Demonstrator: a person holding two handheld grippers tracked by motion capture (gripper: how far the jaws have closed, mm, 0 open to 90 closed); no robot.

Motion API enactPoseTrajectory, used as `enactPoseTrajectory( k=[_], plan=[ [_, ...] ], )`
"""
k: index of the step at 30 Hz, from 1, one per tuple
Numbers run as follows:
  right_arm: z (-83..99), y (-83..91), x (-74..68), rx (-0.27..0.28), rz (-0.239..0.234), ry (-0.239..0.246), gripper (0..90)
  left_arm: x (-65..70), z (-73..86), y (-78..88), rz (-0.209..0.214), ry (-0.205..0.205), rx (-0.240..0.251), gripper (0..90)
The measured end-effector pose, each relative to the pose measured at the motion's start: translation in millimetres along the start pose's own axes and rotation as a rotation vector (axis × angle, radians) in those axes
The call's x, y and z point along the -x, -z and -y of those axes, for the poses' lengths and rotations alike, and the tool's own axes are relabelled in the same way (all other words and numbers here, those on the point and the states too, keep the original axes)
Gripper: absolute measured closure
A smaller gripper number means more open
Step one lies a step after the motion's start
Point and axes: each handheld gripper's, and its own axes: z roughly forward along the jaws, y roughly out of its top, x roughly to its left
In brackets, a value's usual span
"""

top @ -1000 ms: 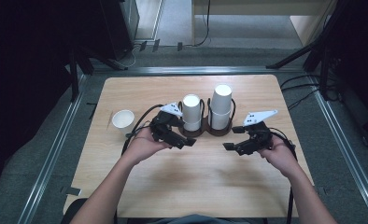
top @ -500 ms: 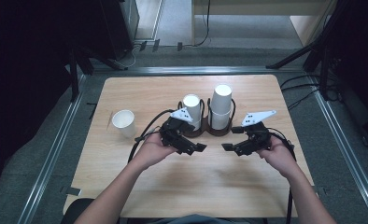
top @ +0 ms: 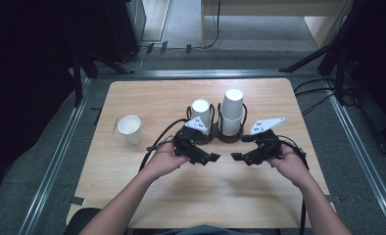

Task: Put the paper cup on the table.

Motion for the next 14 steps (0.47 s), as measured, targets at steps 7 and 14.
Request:
enactPoseTrajectory(
  k=[7, 14],
  plan=[
    [0.1, 0.1, 0.2, 0.001, 0.0, 0.0, 21.2, -1.5, 2.7, -3.2, -0.012, -0.006, -0.021, 13.1],
    [1.5, -1.0, 0.4, 0.0, 0.0, 0.008, 21.2, -3.5, 6.3, -8.4, -0.02, -0.013, -0.031, 13.0]
  ],
)
